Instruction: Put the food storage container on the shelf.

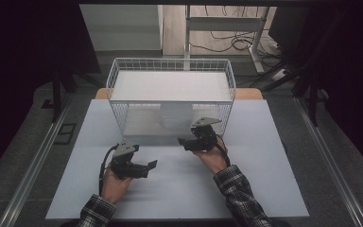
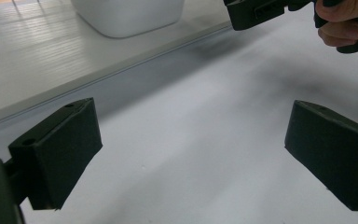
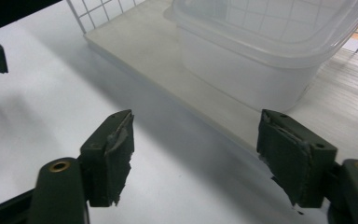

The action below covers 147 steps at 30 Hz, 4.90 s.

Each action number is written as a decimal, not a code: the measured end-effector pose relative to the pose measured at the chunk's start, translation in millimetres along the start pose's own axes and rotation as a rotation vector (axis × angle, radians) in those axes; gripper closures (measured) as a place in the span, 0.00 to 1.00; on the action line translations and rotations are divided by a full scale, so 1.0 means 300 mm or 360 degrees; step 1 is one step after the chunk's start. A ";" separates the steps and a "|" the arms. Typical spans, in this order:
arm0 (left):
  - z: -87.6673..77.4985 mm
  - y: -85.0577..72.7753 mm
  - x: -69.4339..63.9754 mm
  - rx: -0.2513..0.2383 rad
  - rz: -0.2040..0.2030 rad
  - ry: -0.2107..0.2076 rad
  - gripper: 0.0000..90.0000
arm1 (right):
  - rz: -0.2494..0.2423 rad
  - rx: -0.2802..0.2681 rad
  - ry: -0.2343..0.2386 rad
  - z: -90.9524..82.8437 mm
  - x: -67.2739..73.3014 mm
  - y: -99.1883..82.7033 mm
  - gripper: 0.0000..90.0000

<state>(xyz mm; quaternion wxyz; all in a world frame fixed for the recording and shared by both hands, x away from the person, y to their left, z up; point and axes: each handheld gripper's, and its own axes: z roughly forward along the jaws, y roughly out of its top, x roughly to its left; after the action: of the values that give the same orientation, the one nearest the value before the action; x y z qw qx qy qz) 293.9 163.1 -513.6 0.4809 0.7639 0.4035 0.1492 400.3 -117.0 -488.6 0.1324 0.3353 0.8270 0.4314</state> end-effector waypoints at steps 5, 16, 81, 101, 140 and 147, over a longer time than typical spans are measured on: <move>0.004 0.000 -0.004 0.0004 0.0008 -0.0013 0.03 | -0.0020 0.0013 0.0011 -0.008 0.011 -0.009 0.20; 0.009 -0.003 -0.002 0.0011 0.0000 -0.0009 0.04 | -0.0065 0.0025 -0.0015 -0.008 0.033 -0.034 0.04; -0.086 -0.069 -0.087 0.0076 0.0068 -0.0050 0.04 | -0.0052 -0.0052 0.0069 -0.266 0.110 -0.176 0.02; -0.135 -0.120 -0.096 0.0088 0.0097 0.0003 0.02 | -0.0038 -0.0030 0.0054 -0.325 0.115 -0.252 0.01; -0.272 -0.193 -0.044 0.0043 -0.0001 0.0130 0.02 | 0.0024 0.0014 -0.0084 -0.478 0.070 -0.366 0.00; -0.292 -0.205 -0.035 0.0043 -0.0013 0.0156 0.02 | 0.0043 0.0012 -0.0124 -0.510 0.057 -0.388 0.00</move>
<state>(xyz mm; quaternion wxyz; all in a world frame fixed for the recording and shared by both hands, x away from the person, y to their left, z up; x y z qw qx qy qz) 204.3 221.9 -521.4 0.4509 0.7604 0.4318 0.1790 258.7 -248.0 -490.1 0.1575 0.3635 0.8182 0.4166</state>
